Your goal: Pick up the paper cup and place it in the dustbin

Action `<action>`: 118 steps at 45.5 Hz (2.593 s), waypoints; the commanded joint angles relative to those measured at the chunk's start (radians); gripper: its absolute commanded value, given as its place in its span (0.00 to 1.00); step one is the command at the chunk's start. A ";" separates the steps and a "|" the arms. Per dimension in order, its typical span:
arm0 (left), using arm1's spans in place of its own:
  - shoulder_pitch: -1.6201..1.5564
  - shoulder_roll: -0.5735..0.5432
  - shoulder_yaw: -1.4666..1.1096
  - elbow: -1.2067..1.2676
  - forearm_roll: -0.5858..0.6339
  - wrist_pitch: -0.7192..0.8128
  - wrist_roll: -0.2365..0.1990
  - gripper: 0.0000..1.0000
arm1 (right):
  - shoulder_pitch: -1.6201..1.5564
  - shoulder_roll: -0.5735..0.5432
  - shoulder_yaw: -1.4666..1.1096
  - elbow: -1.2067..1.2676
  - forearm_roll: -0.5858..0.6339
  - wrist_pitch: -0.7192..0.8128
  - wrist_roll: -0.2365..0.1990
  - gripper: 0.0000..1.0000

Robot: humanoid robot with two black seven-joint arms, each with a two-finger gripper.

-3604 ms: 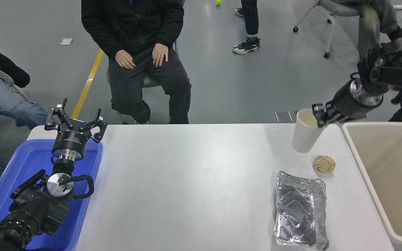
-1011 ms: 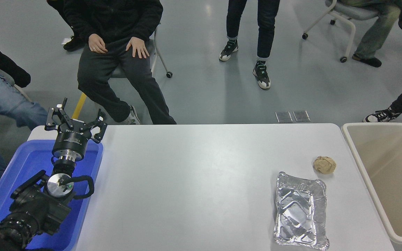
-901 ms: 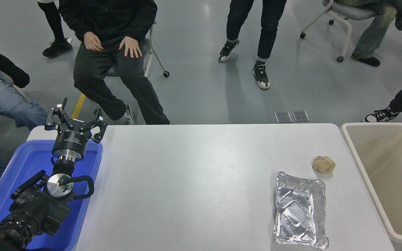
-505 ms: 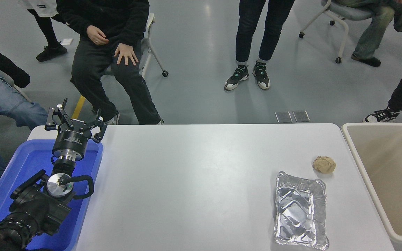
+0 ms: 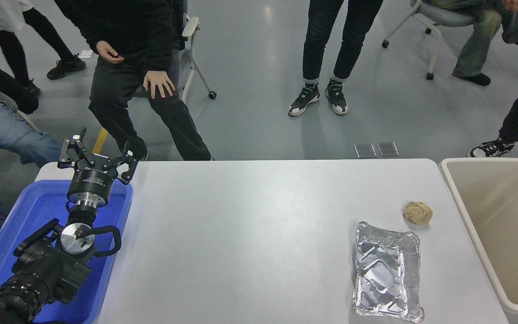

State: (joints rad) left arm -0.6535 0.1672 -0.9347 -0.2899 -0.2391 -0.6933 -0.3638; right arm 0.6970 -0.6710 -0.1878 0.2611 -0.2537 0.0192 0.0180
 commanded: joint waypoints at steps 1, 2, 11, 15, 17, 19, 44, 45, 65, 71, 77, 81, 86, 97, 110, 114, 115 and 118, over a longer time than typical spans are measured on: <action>0.000 0.000 -0.001 0.000 0.000 0.000 0.000 0.99 | -0.045 0.079 0.048 -0.059 0.077 -0.120 0.000 0.00; 0.000 0.000 0.000 0.000 0.000 0.000 0.000 0.99 | -0.045 0.079 0.051 -0.060 0.086 -0.125 0.000 0.00; 0.000 0.000 0.000 0.000 0.000 0.000 0.000 0.99 | -0.070 0.105 0.054 -0.063 0.106 -0.128 0.000 0.00; 0.000 0.000 -0.001 0.000 0.000 0.000 0.000 0.99 | -0.074 0.108 0.054 -0.063 0.106 -0.128 0.000 0.00; 0.000 0.000 0.000 0.000 0.000 0.000 0.000 0.99 | -0.076 0.110 0.054 -0.062 0.106 -0.128 0.000 0.00; 0.000 0.000 0.000 0.000 0.000 0.000 0.000 0.99 | -0.080 0.110 0.054 -0.063 0.106 -0.128 0.000 0.00; 0.000 0.000 0.000 0.000 0.000 0.000 -0.001 0.99 | -0.094 0.105 0.042 -0.062 0.091 -0.226 0.002 0.91; 0.000 0.000 0.000 0.000 0.000 0.000 0.000 0.99 | -0.094 0.105 0.042 -0.062 0.091 -0.226 0.002 0.94; 0.000 0.000 0.000 0.000 0.000 0.000 0.000 0.99 | -0.050 0.099 0.051 -0.051 0.093 -0.228 0.000 0.99; 0.000 0.000 -0.001 0.000 0.000 0.000 0.000 0.99 | -0.027 0.099 0.050 -0.045 0.091 -0.225 0.000 0.99; 0.000 0.000 0.000 0.000 0.000 0.000 -0.001 0.99 | 0.004 0.090 0.041 -0.013 0.085 -0.223 0.000 0.99; 0.000 0.000 0.000 0.000 0.000 0.000 0.000 0.99 | 0.042 0.039 0.018 0.049 0.044 -0.223 0.000 0.99; 0.000 0.000 -0.001 0.000 0.000 0.000 0.000 0.99 | 0.088 -0.034 -0.024 0.168 -0.021 -0.220 -0.001 0.99; 0.000 0.000 0.000 0.000 0.000 0.000 -0.001 0.99 | 0.320 -0.151 -0.336 0.461 -0.059 -0.217 0.000 1.00; 0.000 0.000 -0.001 0.000 0.000 0.000 -0.001 0.99 | 0.590 -0.136 -0.553 0.572 -0.053 -0.133 -0.001 1.00; 0.000 0.000 -0.001 0.000 0.000 0.000 0.000 0.99 | 0.679 -0.137 -0.630 0.622 -0.065 -0.052 -0.003 1.00; 0.000 0.000 -0.001 0.000 0.000 0.000 0.000 0.99 | 0.708 -0.137 -0.666 0.632 -0.067 -0.019 -0.003 1.00; 0.000 0.000 -0.001 0.000 0.000 0.000 0.000 0.99 | 0.806 -0.116 -0.794 0.644 -0.068 0.092 -0.001 1.00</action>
State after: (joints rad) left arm -0.6535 0.1672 -0.9356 -0.2899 -0.2395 -0.6934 -0.3641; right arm 1.2395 -0.7997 -0.7088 0.7988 -0.3086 -0.0970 0.0166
